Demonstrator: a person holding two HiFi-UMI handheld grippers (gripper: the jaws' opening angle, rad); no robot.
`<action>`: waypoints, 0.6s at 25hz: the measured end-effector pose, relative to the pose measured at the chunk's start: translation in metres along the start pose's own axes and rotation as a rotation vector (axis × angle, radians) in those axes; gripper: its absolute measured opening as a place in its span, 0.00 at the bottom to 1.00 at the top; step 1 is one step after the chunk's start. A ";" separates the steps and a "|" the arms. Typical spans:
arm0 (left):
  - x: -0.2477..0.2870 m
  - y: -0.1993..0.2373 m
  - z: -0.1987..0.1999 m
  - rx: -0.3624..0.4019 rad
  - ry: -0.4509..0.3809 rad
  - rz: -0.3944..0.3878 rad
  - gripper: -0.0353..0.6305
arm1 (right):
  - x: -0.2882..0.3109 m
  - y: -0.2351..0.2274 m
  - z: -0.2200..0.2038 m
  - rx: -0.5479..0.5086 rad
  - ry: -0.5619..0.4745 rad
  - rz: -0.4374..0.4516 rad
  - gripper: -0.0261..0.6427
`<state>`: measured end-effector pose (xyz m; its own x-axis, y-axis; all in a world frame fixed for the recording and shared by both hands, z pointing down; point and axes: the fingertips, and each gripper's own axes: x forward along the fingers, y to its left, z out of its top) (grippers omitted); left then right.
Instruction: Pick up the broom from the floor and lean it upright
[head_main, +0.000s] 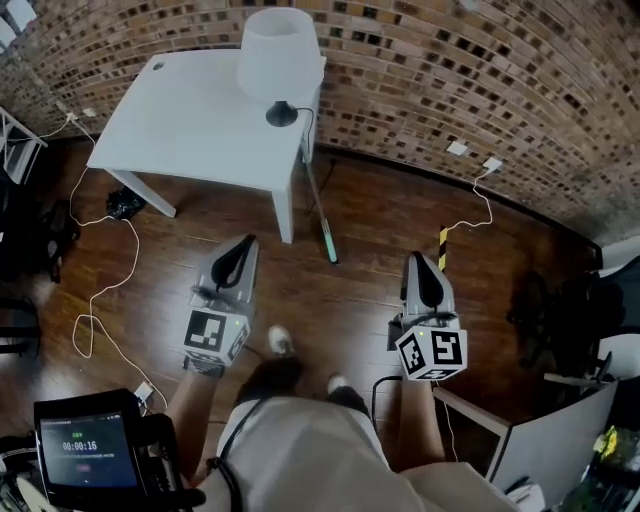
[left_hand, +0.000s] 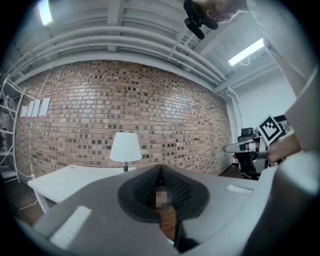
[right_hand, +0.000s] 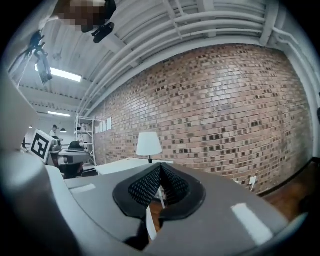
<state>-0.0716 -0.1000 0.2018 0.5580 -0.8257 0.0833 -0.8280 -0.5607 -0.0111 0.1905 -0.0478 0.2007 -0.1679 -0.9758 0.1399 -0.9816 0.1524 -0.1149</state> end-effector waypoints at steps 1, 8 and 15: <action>-0.005 -0.008 0.004 0.005 -0.004 0.004 0.06 | -0.011 0.002 0.003 0.010 -0.007 -0.003 0.06; -0.052 -0.080 0.017 0.028 -0.029 0.024 0.06 | -0.080 0.018 0.036 0.006 -0.077 0.071 0.06; -0.102 -0.166 0.045 0.066 -0.068 0.056 0.06 | -0.165 -0.001 0.059 -0.024 -0.108 0.109 0.06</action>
<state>0.0110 0.0747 0.1501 0.5154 -0.8569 0.0129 -0.8537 -0.5147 -0.0799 0.2245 0.1041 0.1200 -0.2644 -0.9642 0.0209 -0.9601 0.2612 -0.0996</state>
